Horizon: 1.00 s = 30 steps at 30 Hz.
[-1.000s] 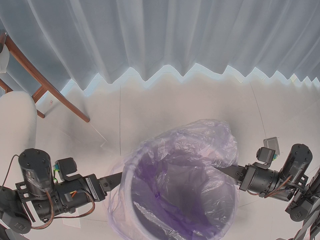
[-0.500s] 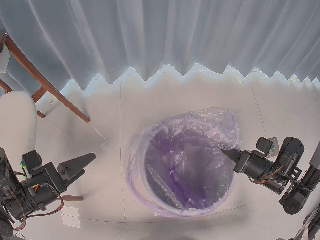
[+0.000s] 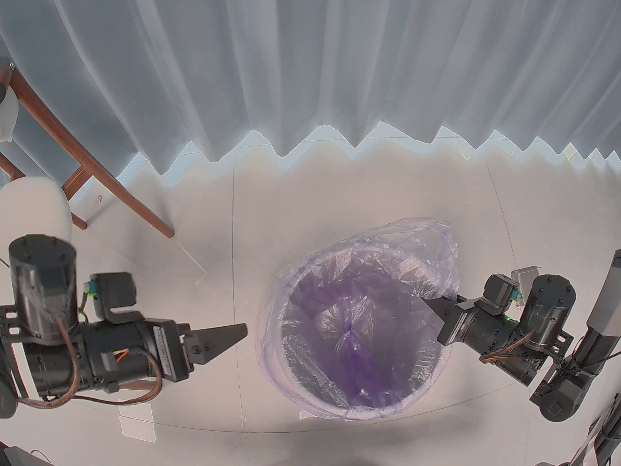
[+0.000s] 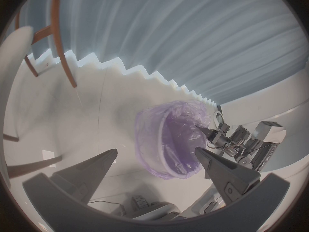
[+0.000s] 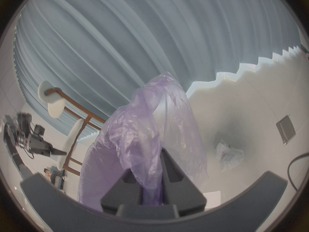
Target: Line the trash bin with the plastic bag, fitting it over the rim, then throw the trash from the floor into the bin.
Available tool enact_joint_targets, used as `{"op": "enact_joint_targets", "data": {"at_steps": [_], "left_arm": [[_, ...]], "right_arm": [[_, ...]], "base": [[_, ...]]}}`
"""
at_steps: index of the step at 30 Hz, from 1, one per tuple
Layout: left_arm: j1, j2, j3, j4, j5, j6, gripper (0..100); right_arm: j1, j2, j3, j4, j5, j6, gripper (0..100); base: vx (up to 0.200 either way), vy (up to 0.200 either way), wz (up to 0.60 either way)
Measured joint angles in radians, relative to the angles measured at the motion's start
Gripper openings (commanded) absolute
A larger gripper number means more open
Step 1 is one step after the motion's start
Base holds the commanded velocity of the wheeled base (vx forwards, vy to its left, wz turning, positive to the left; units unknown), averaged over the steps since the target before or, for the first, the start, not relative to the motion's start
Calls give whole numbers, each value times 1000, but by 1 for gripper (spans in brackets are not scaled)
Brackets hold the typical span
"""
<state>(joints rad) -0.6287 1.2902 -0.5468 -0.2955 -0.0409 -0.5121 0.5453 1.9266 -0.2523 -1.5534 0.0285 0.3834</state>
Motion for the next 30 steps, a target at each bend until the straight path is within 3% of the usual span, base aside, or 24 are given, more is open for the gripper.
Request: {"op": "enact_joint_targets", "data": {"at_steps": [8, 16, 29, 30], "left_arm": [[-112, 192, -291, 262, 83, 16, 100], [-164, 414, -391, 307, 139, 6, 100], [-128, 628, -529, 311, 171, -16, 100], [-127, 640, -546, 311, 177, -21, 0]], "right_arm": [[31, 1, 19, 0, -50, -98, 0], [52, -12, 33, 0, -74, -140, 0], [62, -26, 38, 0, -78, -146, 0], [63, -26, 39, 0, -78, -146, 0]], "base": [[0, 0, 0], [0, 0, 0], [0, 0, 0], [0, 0, 0]]}}
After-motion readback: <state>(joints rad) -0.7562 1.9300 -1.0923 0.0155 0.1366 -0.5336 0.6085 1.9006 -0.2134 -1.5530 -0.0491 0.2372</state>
